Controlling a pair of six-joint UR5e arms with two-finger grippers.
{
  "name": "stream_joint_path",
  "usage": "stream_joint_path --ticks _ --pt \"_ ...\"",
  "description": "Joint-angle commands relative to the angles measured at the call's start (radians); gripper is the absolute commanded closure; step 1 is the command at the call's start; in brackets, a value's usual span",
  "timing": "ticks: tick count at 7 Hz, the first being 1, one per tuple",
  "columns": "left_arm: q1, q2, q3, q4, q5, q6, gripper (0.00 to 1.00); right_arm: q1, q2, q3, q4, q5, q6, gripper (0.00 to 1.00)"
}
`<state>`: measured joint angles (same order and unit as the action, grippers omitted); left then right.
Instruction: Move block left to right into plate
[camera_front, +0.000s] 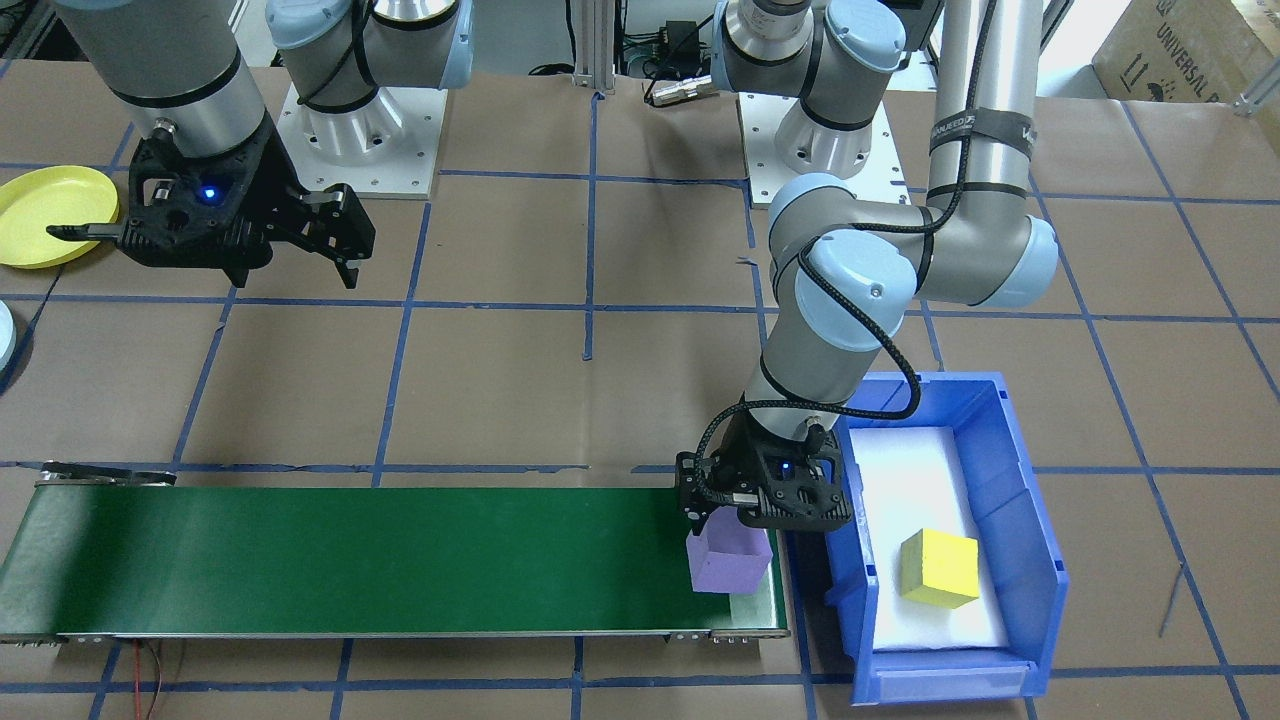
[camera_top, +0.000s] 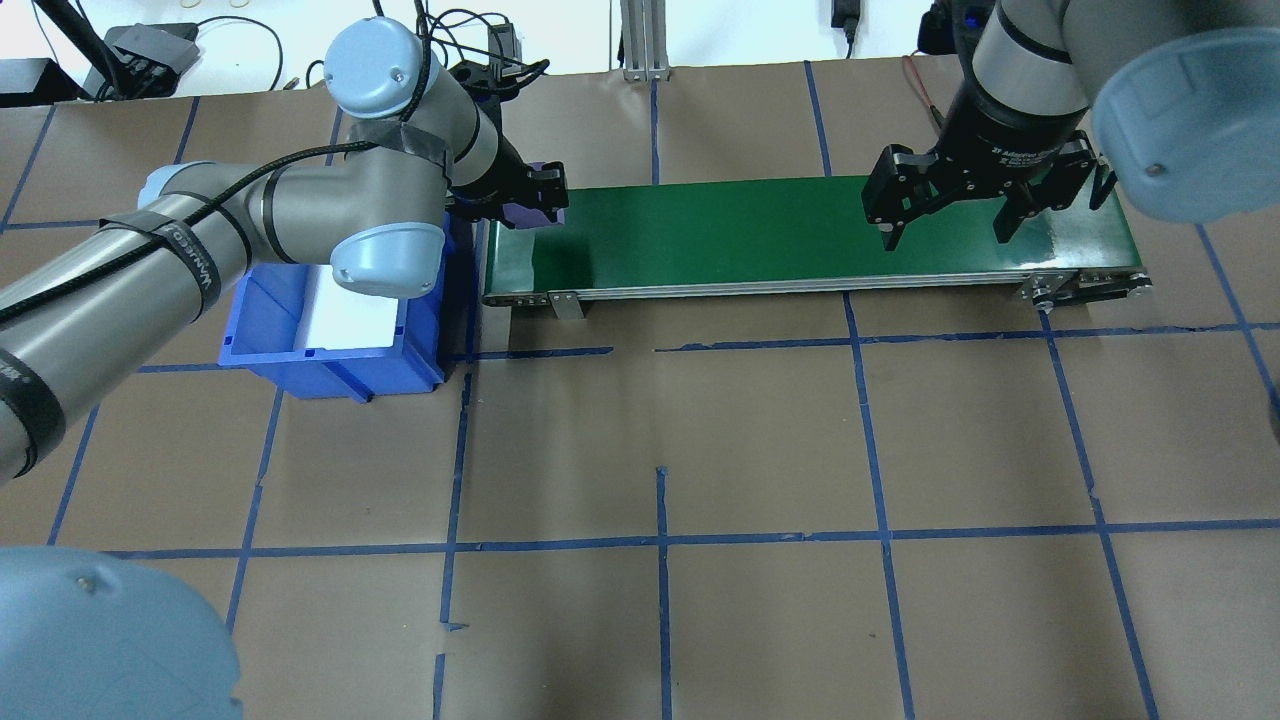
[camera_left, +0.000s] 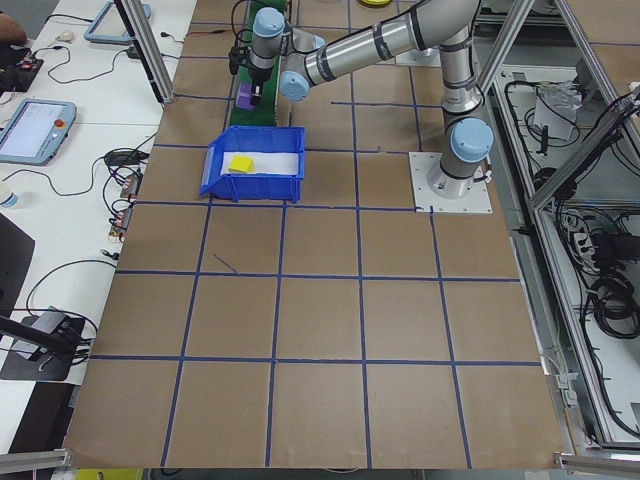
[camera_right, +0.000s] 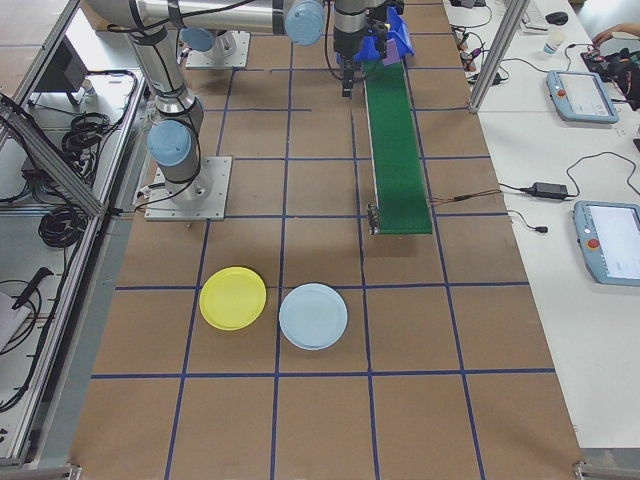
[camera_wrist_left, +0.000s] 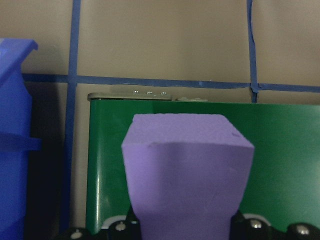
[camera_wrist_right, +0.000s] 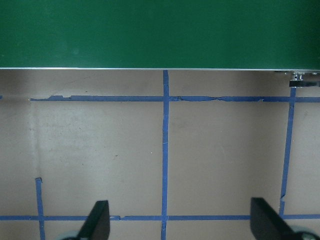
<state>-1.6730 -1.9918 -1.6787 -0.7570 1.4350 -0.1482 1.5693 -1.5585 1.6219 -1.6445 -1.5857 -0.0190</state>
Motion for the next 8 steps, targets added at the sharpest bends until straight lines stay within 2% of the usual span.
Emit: stream_joint_path --ticks 1,3,4,6,8 --pt "-0.002 0.045 -0.012 -0.011 0.013 0.007 0.0 0.0 0.0 0.001 0.0 0.0 0.001 0.0" --pt "0.034 0.132 0.007 -0.079 0.06 0.149 0.0 0.0 0.0 0.001 0.0 0.0 0.001 0.0" --pt "0.129 0.148 0.008 -0.094 0.055 0.239 0.0 0.0 0.0 0.001 0.0 0.0 0.001 0.0" --pt "0.293 0.137 -0.001 -0.113 0.045 0.388 0.0 0.002 0.0 0.001 0.0 0.001 0.002 0.0" --pt "0.343 0.09 0.007 -0.108 0.047 0.523 0.0 0.0 0.0 0.006 0.0 0.001 0.002 0.0"
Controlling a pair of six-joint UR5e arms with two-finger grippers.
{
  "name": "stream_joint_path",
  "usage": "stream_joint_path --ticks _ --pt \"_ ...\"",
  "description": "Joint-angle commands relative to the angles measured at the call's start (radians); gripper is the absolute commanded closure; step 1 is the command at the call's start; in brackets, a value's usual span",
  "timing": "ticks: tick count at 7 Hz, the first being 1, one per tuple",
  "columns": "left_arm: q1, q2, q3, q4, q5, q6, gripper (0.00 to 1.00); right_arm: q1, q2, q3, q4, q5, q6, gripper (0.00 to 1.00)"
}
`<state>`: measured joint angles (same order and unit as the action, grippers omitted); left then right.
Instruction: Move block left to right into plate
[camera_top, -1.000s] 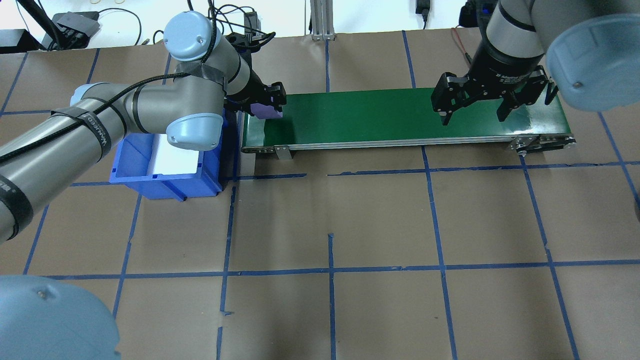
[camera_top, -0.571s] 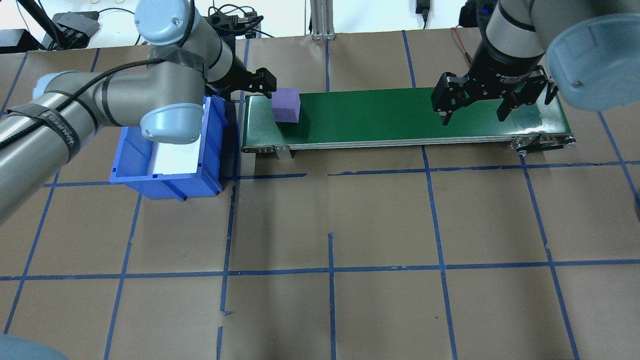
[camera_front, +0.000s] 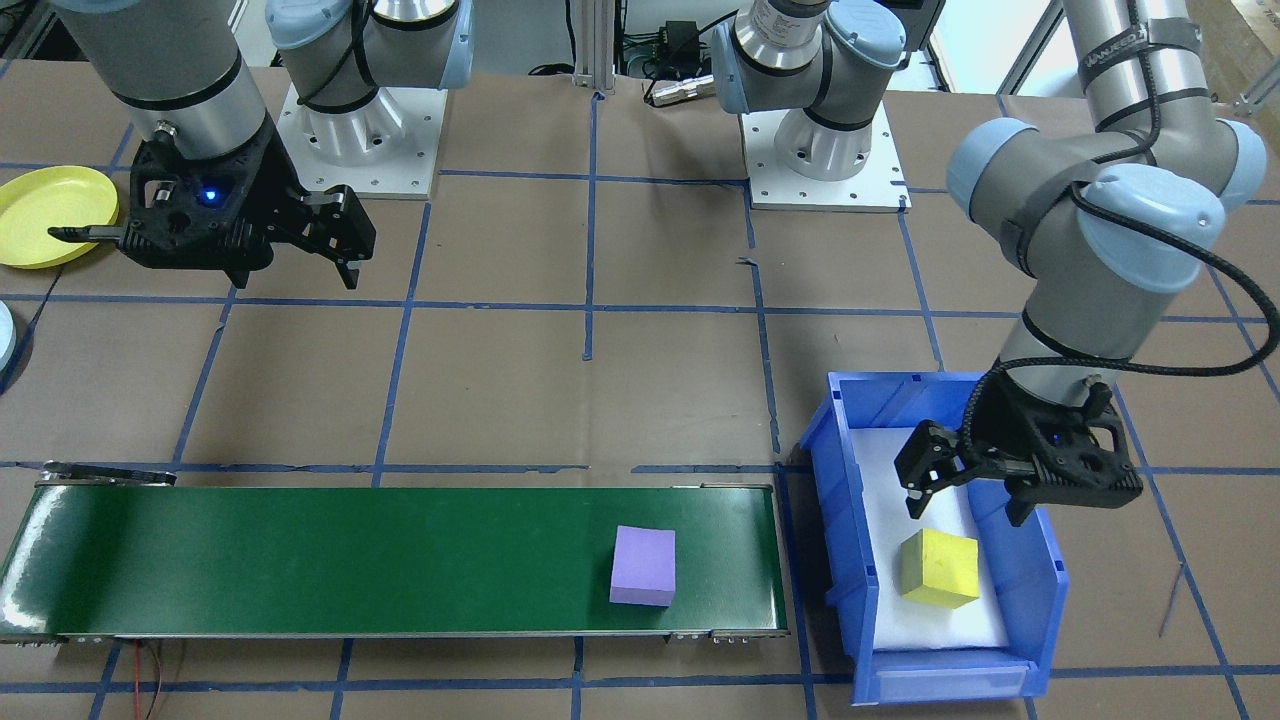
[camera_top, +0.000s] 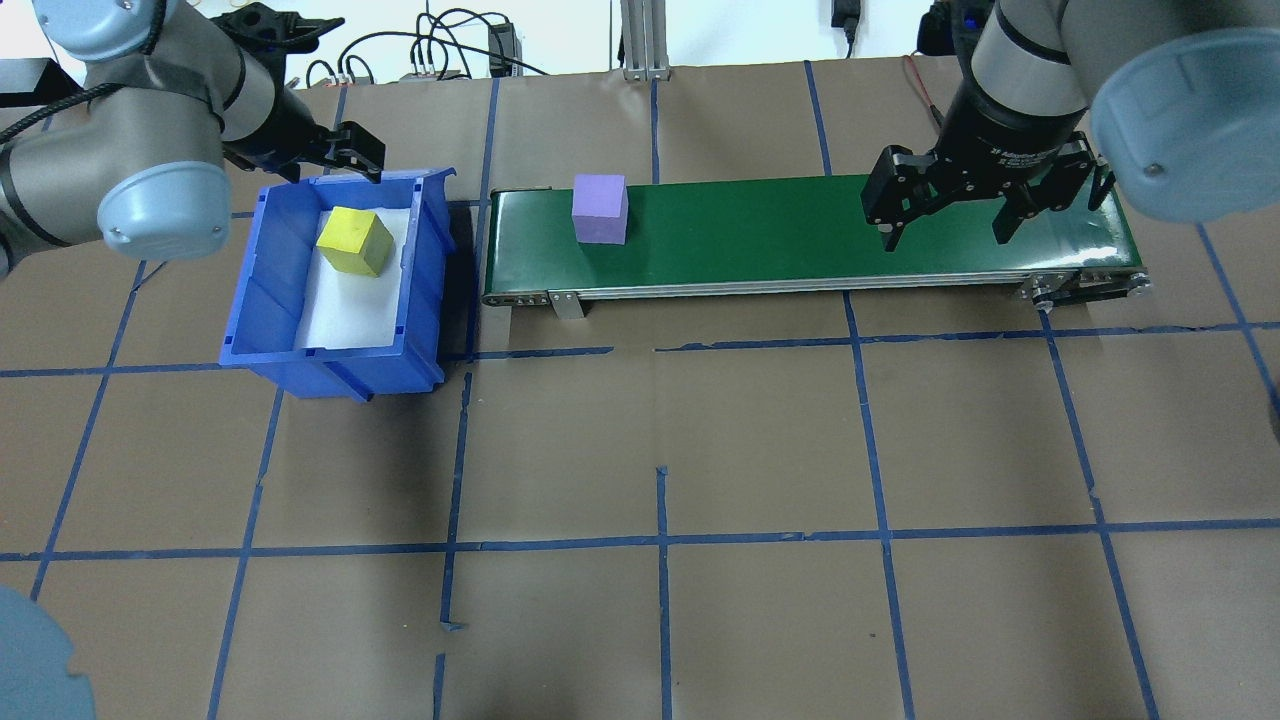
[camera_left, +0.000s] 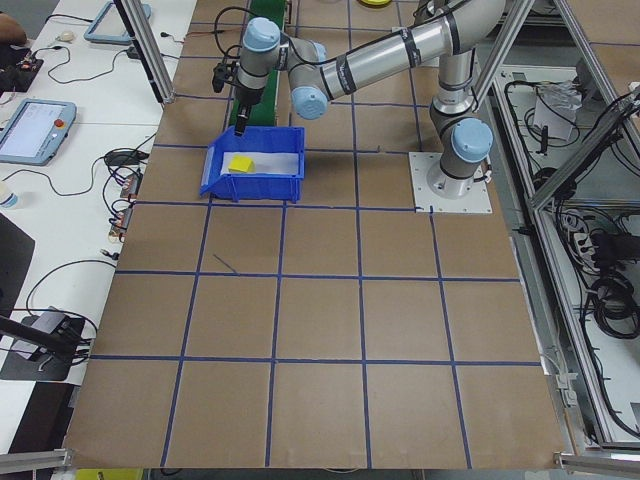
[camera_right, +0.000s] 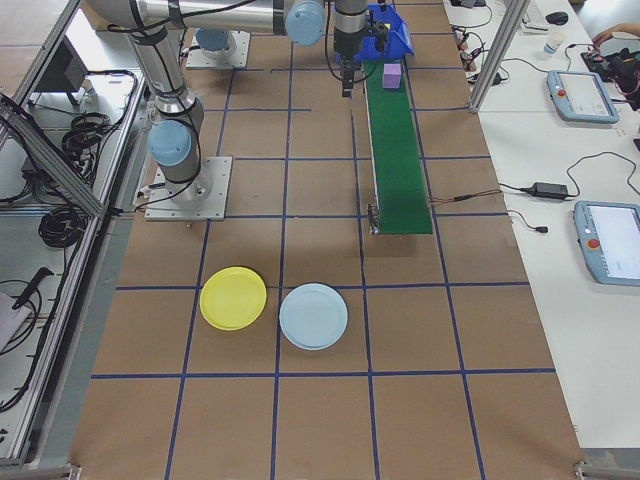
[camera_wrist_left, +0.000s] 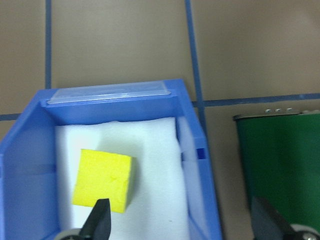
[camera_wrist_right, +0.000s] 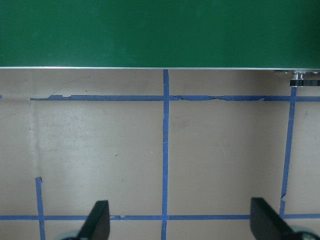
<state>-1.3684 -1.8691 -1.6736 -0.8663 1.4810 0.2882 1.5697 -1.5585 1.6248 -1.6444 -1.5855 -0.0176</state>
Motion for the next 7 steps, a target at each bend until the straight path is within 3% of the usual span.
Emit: stream_joint_path --ticks 1,3,5,7 --pt "0.051 -0.076 0.006 0.007 -0.001 0.121 0.0 0.001 0.0 0.003 0.0 0.001 0.002 0.0" --pt "0.055 -0.136 0.006 0.012 -0.005 0.12 0.0 0.0 0.0 0.004 0.0 -0.001 0.002 0.0" --pt "0.054 -0.156 -0.006 0.007 -0.089 0.12 0.0 0.0 0.0 0.004 -0.002 -0.001 0.002 0.0" --pt "0.055 -0.168 -0.011 0.009 -0.094 0.123 0.0 0.001 0.0 0.004 -0.002 -0.001 0.002 0.0"
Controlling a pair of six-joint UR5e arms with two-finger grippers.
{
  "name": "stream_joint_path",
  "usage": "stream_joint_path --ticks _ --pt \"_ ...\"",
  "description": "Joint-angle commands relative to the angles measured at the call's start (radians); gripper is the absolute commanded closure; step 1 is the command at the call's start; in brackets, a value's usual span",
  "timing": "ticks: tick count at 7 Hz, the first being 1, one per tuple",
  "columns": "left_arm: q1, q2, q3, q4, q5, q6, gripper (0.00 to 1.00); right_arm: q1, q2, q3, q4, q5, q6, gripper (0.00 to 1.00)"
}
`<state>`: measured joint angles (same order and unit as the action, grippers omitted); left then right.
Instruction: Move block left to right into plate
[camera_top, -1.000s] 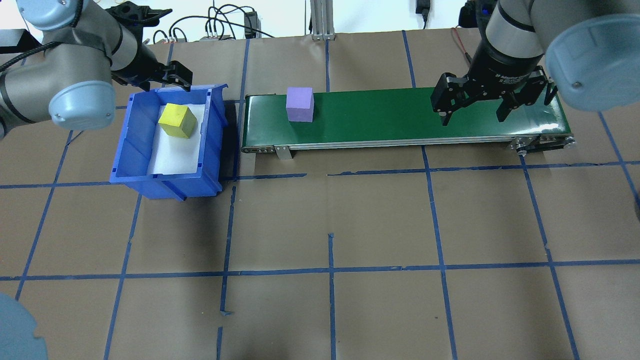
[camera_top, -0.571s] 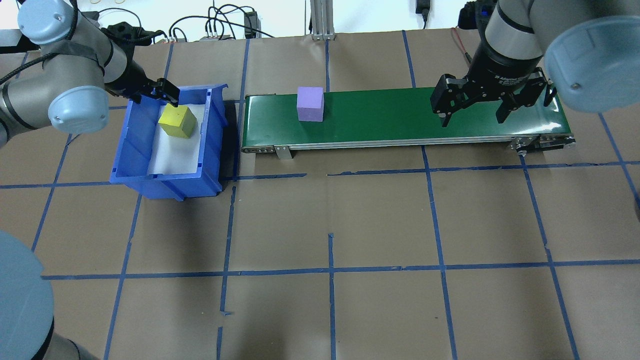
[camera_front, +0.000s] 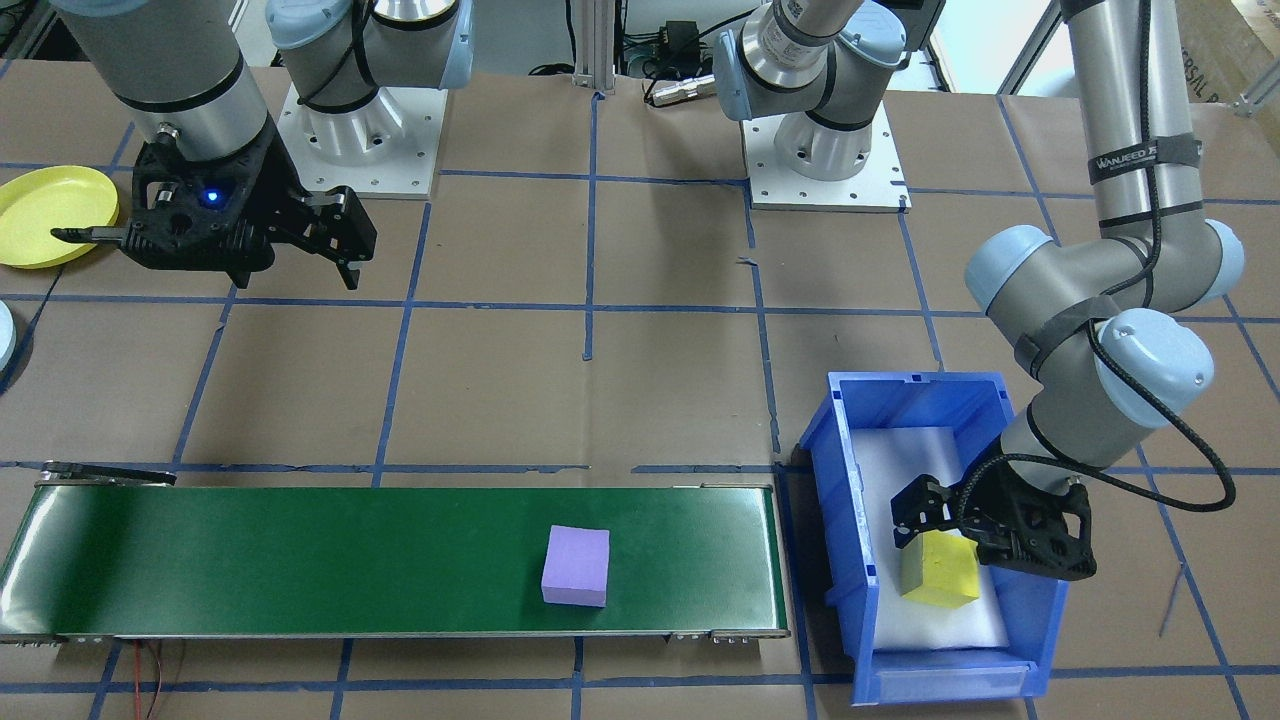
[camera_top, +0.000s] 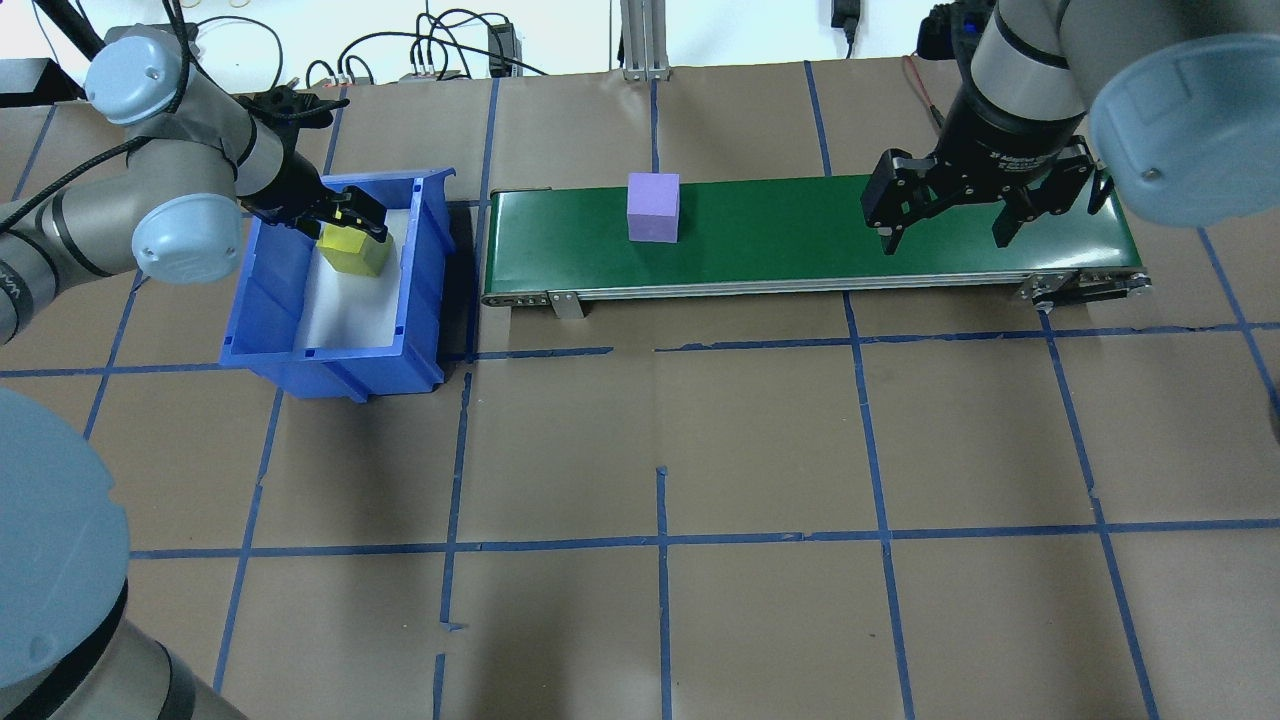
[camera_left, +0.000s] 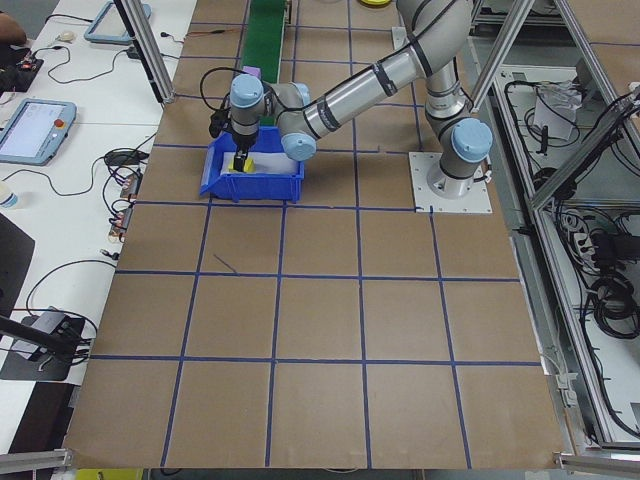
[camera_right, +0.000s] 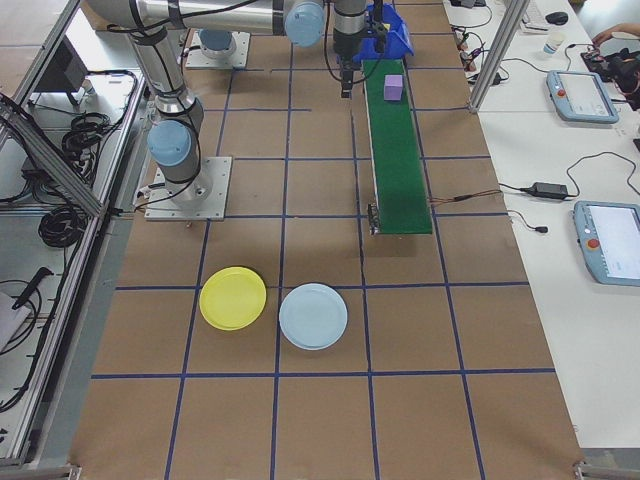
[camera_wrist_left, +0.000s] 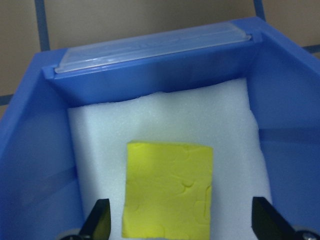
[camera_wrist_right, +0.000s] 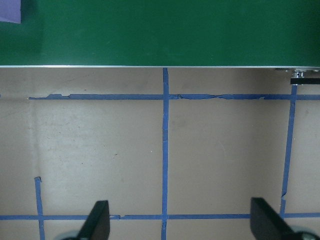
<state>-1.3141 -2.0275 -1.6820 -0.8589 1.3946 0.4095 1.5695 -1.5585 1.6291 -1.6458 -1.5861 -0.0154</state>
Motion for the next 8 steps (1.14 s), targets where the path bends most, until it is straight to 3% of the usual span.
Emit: stream_joint_path --ticks 1,5,6,7,8 --pt "0.0 -0.029 0.001 0.011 -0.009 0.009 0.0 0.001 0.0 0.0 0.001 0.0 0.0 0.0" --pt "0.001 -0.066 0.002 0.07 -0.006 0.089 0.02 0.0 0.0 0.002 0.001 0.002 0.0 0.0" --pt "0.001 -0.066 0.01 0.072 -0.006 0.089 0.08 0.0 0.0 0.002 0.001 0.002 0.0 0.0" --pt "0.001 -0.053 0.01 0.07 -0.006 0.089 0.32 -0.014 0.005 0.0 0.003 0.012 -0.018 0.0" --pt "-0.007 0.002 0.011 0.069 -0.002 0.078 0.47 -0.038 0.011 -0.008 -0.002 0.021 -0.137 0.0"
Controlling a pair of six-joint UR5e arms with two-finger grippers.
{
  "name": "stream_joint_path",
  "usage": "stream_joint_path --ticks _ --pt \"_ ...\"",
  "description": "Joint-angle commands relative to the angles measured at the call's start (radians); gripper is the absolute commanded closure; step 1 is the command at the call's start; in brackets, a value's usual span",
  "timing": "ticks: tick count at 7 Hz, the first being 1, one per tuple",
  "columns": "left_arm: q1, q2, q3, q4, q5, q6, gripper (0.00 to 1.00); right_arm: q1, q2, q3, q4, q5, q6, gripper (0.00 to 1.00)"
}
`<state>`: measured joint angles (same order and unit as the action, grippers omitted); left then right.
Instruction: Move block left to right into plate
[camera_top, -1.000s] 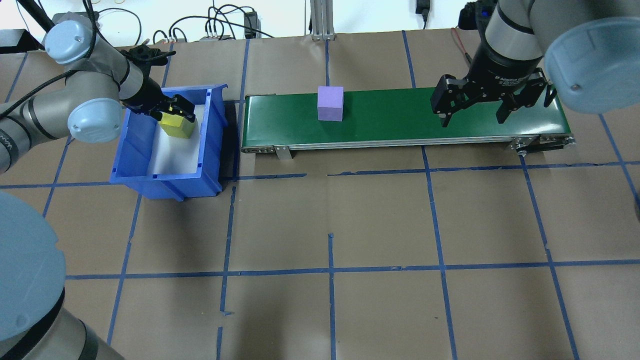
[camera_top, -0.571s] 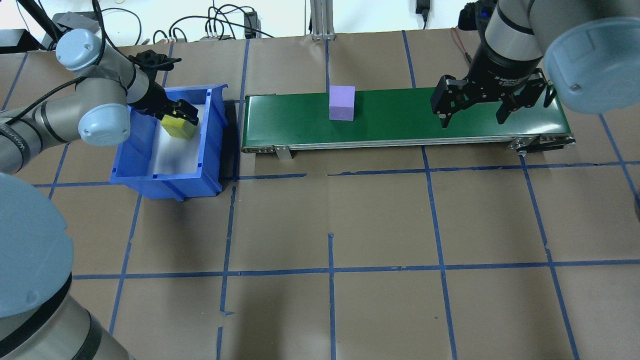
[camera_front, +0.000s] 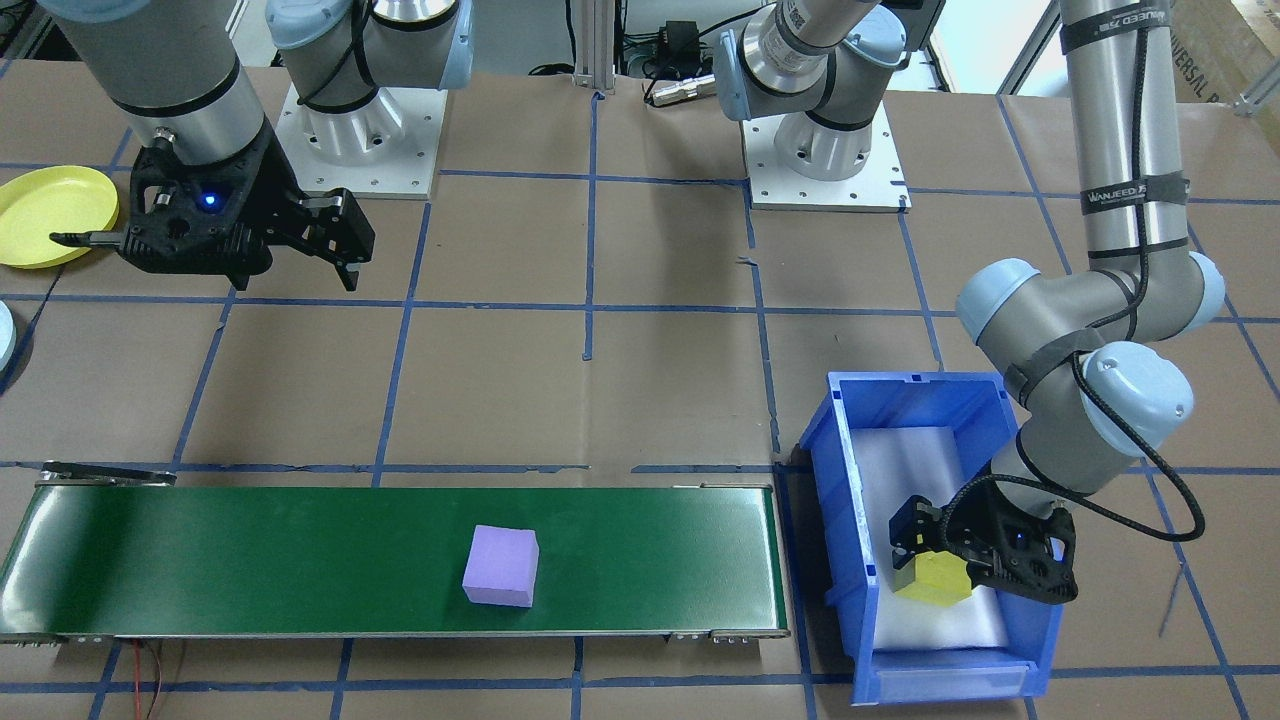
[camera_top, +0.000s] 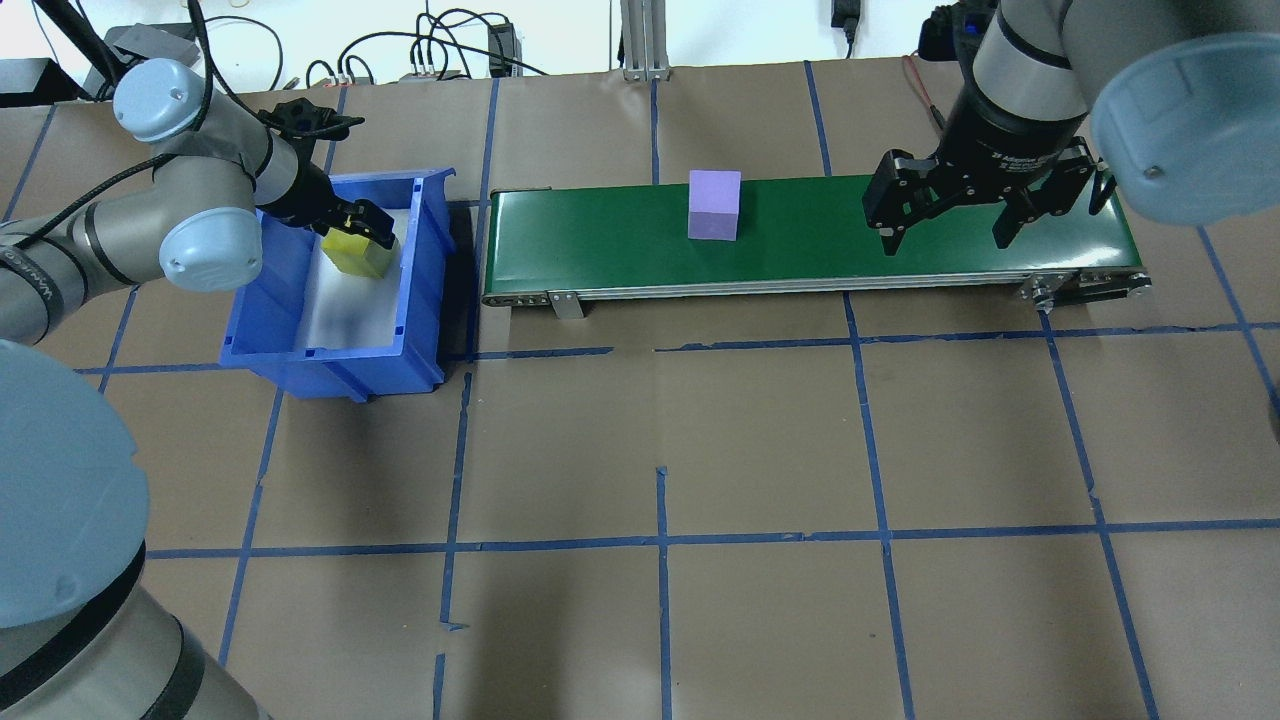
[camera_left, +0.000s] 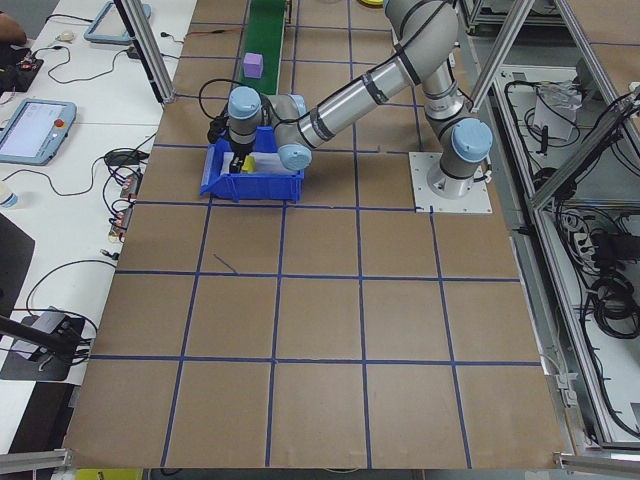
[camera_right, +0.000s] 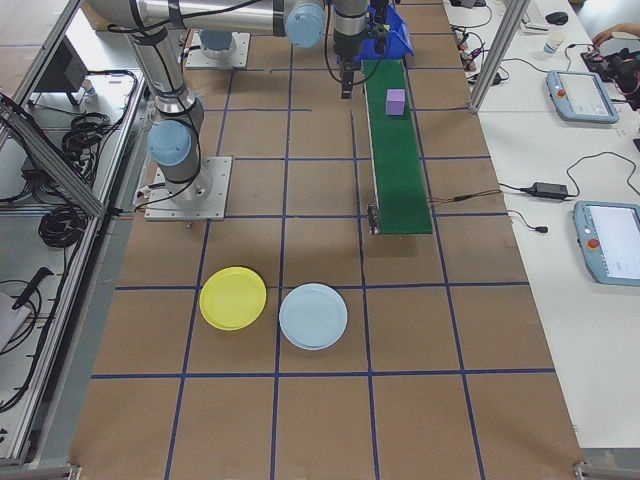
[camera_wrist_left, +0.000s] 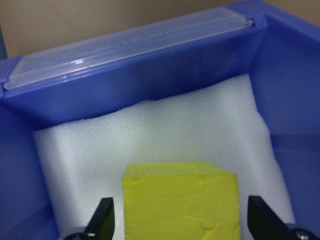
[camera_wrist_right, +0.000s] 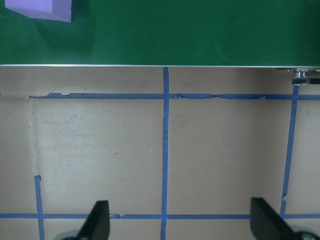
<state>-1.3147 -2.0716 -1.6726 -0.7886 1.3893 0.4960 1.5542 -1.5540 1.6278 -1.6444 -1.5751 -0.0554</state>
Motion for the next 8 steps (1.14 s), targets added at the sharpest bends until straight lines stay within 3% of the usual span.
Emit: stream_joint_path --ticks 1,2,4,5,6,8 --pt "-0.008 0.155 -0.01 -0.055 0.01 -0.011 0.53 -0.083 0.021 -0.017 -0.009 0.017 -0.131 0.0" --pt "-0.023 0.247 0.002 -0.151 0.005 -0.058 0.54 -0.144 0.052 -0.028 -0.011 0.053 -0.141 0.0" --pt "-0.195 0.336 0.031 -0.155 0.002 -0.256 0.54 -0.276 0.11 -0.029 -0.047 0.055 -0.271 0.0" --pt "-0.315 0.335 0.04 -0.144 0.007 -0.386 0.54 -0.339 0.168 -0.034 -0.113 0.055 -0.37 0.0" --pt "-0.364 0.314 0.031 -0.127 0.007 -0.448 0.54 -0.382 0.231 -0.034 -0.241 0.053 -0.458 0.0" --pt "-0.373 0.199 0.016 -0.027 -0.003 -0.445 0.54 -0.404 0.327 -0.037 -0.33 0.075 -0.459 0.0"
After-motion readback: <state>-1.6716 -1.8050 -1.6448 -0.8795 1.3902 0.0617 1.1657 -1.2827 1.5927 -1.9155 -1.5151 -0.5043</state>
